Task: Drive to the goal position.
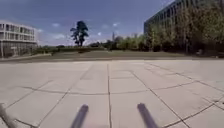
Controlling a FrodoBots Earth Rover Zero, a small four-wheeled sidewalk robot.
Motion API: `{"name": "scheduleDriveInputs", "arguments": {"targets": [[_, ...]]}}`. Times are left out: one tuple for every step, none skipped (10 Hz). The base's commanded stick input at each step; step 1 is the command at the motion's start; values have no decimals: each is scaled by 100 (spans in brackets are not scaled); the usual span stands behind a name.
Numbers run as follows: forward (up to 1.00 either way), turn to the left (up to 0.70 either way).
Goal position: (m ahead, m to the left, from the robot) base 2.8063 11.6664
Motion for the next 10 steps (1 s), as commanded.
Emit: {"name": "scheduleDriveInputs", "arguments": {"targets": [[0,70],[0,70],[0,70],[0,70],[0,70],[0,70],[0,70],[0,70],[0,70],[0,63]]}}
